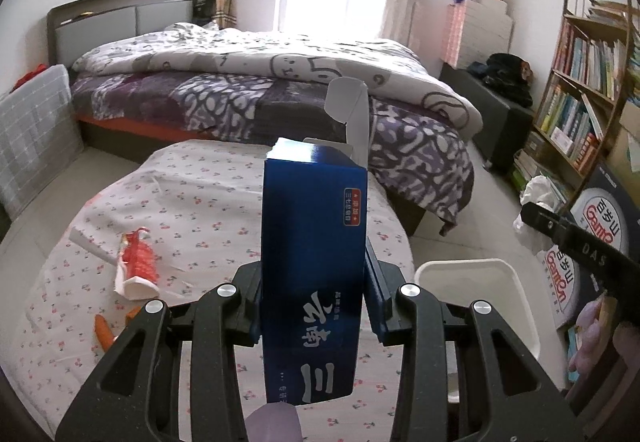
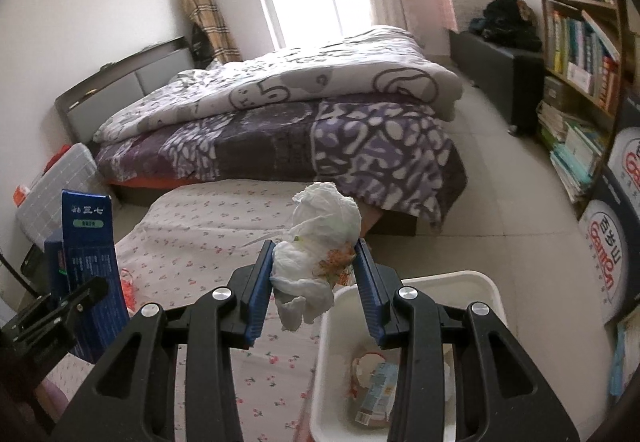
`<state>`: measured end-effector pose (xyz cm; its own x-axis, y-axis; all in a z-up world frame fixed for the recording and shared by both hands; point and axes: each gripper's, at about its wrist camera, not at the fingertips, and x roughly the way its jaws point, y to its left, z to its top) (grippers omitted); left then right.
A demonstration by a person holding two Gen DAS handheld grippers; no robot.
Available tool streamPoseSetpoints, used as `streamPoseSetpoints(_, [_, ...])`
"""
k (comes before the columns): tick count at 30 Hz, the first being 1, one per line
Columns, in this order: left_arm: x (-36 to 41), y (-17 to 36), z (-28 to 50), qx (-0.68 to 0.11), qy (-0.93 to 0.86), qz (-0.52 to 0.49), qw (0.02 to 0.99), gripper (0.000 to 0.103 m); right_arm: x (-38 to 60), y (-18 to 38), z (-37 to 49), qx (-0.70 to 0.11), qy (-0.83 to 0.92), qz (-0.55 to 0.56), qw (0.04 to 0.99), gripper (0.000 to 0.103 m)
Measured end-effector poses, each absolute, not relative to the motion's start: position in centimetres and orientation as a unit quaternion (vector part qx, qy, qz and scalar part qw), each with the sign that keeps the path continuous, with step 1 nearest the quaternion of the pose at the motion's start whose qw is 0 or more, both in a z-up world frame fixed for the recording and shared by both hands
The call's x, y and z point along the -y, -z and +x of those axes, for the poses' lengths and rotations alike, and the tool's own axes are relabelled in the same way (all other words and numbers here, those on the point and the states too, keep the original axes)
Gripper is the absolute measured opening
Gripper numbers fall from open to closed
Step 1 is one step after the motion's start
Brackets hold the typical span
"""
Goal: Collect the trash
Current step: 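Carry the tissue toward the bin with the right tool while left carries the blue box, then open the right tool above the bin to drop the white tissue, then lower the dark-blue box into the bin and open the left tool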
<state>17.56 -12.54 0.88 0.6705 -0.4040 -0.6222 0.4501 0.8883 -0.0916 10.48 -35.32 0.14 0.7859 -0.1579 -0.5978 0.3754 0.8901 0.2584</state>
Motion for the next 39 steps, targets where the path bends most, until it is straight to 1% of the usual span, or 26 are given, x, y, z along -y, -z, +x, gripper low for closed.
streamPoseSetpoints(8, [15.5, -0.2, 16.6, -0.334, 0.257, 0.053, 0.905, 0.037, 37.8, 0.0, 9.3, -0.294, 0.167, 0.203, 0.919, 0.043])
streamPoseSetpoints(9, [15.8, -0.1, 16.6, -0.335, 0.259, 0.054, 0.904, 0.037, 38.1, 0.0, 9.1, -0.294, 0.17, 0.205, 0.918, 0.045])
streamPoseSetpoints(10, [16.0, -0.1, 16.4, -0.335, 0.262, 0.056, 0.903, 0.037, 38.3, 0.0, 8.9, -0.292, 0.173, 0.206, 0.918, 0.051])
streamPoseSetpoints(12, [16.6, 0.1, 16.3, -0.335, 0.268, 0.059, 0.901, 0.037, 38.9, -0.2, 8.5, -0.286, 0.182, 0.209, 0.917, 0.055])
streamPoseSetpoints(15, [17.6, 0.3, 15.8, -0.336, 0.275, 0.064, 0.898, 0.037, 39.6, -0.3, 7.9, -0.278, 0.196, 0.212, 0.916, 0.07])
streamPoseSetpoints(17, [18.3, 0.5, 15.5, -0.337, 0.28, 0.067, 0.896, 0.037, 40.1, -0.4, 7.5, -0.272, 0.205, 0.215, 0.915, 0.073])
streamPoseSetpoints(19, [18.9, 0.6, 15.2, -0.339, 0.287, 0.07, 0.893, 0.037, 40.5, -0.5, 7.1, -0.268, 0.215, 0.216, 0.914, 0.082])
streamPoseSetpoints(22, [19.9, 0.8, 14.7, -0.34, 0.298, 0.075, 0.889, 0.037, 41.0, -0.7, 6.5, -0.258, 0.232, 0.214, 0.913, 0.089])
streamPoseSetpoints(27, [21.5, 1.2, 13.8, -0.344, 0.315, 0.084, 0.881, 0.038, 41.9, -1.0, 5.8, -0.249, 0.252, 0.214, 0.91, 0.092])
streamPoseSetpoints(39, [25.5, 2.1, 11.8, -0.362, 0.365, 0.095, 0.852, 0.039, 43.8, -1.5, 3.7, -0.215, 0.292, 0.236, 0.902, 0.092])
